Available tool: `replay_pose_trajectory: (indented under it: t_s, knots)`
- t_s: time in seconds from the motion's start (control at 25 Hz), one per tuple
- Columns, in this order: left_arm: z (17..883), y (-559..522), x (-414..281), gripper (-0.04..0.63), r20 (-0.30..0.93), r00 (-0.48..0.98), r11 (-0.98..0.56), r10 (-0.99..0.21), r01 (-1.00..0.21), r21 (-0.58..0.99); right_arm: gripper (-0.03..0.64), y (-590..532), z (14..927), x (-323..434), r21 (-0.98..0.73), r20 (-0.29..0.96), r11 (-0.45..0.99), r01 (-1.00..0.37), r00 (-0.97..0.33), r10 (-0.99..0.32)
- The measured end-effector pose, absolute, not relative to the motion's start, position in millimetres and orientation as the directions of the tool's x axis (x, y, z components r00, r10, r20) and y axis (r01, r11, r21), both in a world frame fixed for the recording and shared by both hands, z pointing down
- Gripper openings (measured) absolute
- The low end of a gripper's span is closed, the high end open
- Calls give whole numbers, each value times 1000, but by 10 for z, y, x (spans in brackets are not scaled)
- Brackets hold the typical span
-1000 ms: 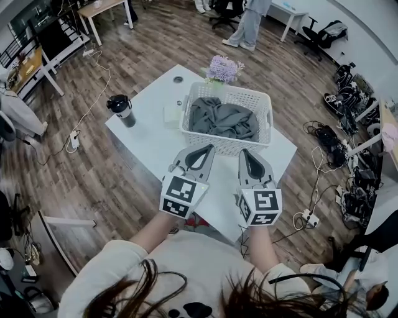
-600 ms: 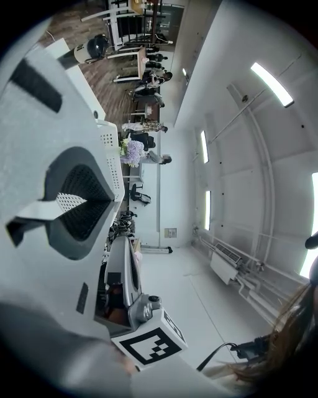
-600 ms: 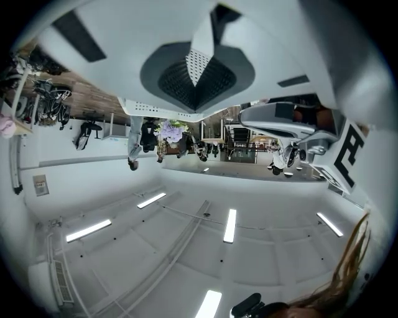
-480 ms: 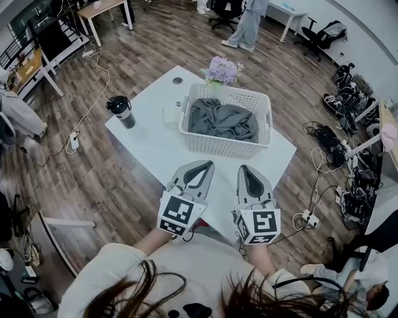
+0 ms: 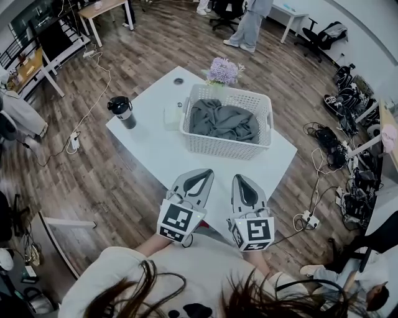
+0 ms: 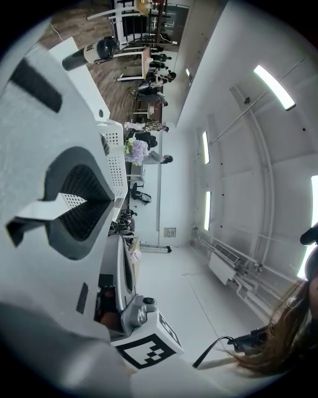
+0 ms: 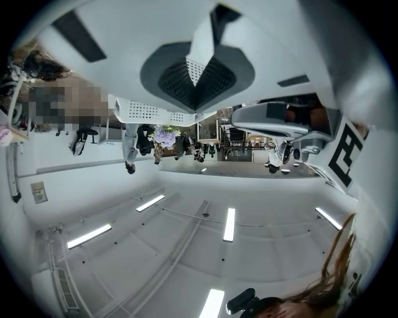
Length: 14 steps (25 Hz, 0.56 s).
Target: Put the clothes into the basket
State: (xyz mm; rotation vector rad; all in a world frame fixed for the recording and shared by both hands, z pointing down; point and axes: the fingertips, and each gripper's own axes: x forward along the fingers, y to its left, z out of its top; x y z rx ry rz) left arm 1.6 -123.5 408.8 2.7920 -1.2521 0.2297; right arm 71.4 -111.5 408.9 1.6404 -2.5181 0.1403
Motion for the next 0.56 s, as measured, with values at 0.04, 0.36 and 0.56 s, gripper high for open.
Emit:
replay_pose_trajectory:
  t_s: [0.04,0.36,0.56]
  knots:
    - [4086,-1240,9,9,164,655,-663,-738,-749,5,12,-1116,4096,713,-3,163,403,-915,-399,-903]
    - [4096,-1237,-11,9,166,651,-659,-741,-752,7,12,-1117,4087,716,1,161,401,-916,-395,-904]
    - [4090,-1253,17,9,169,651,-660,-740,-752,8,12,-1129,4068,725,-3,163,404,-915,-399,-902]
